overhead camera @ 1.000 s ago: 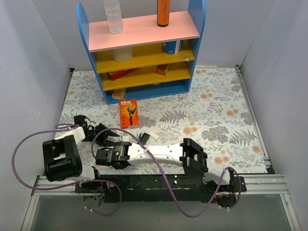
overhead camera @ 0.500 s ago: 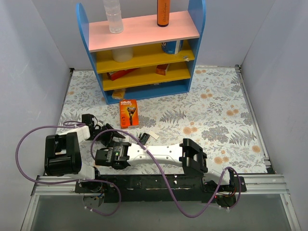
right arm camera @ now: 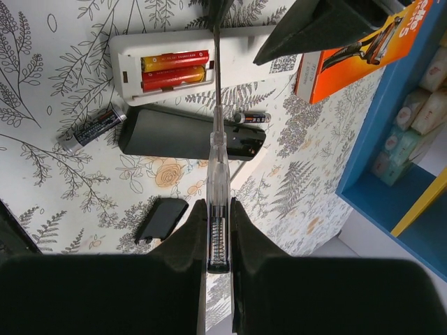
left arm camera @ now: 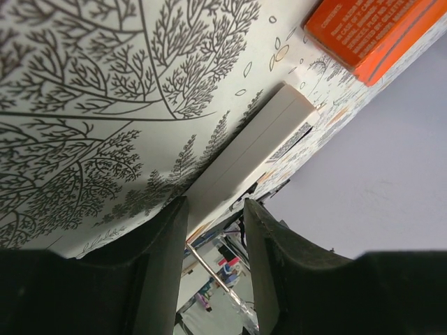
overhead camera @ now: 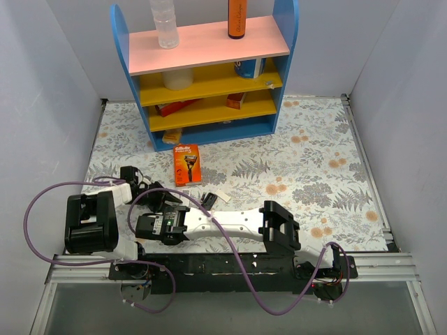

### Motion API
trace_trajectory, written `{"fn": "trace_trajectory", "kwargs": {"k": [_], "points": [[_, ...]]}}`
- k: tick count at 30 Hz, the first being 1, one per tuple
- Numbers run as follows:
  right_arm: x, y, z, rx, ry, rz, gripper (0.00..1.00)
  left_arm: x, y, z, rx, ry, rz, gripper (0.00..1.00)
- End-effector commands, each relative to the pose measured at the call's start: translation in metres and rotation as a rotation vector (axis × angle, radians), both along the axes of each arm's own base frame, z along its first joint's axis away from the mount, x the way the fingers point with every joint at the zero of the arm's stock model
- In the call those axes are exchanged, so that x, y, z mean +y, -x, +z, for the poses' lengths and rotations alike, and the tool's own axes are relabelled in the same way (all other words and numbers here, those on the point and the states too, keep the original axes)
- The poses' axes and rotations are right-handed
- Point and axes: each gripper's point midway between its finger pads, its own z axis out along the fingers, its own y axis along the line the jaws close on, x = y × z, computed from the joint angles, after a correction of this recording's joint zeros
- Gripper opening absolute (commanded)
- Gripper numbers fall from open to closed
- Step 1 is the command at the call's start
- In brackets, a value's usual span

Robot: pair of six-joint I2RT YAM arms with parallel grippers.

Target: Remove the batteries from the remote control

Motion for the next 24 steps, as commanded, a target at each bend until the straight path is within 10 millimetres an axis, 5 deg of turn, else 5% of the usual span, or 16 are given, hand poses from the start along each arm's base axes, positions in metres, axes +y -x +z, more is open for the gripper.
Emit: {"fn": "trace_trajectory", "kwargs": {"k": [1, 7, 13, 20, 24], "points": [[0.0, 0.0, 0.003, -0.008, -0.006, 0.011, 0.01, -0.003, 0.0, 0.009, -0.03, 0.011, -0.018, 0.38], [-0.016, 0.005, 0.013, 0.039, -0.048, -0.001, 0.01, 0.007, -0.022, 0.029, -0.121, -0.072, -0.037, 0.45], [-0.032, 0.004, 0.019, 0.159, -0.146, -0.04, 0.01, 0.009, -0.049, 0.073, -0.322, -0.09, -0.081, 0.49], [-0.053, -0.024, 0.034, 0.326, -0.325, -0.175, 0.01, -0.009, -0.043, 0.108, -0.429, 0.054, -0.142, 0.53], [-0.046, -0.034, 0.051, 0.429, -0.46, -0.181, 0.01, -0.021, -0.033, 0.13, -0.536, 0.14, -0.202, 0.53]]}}
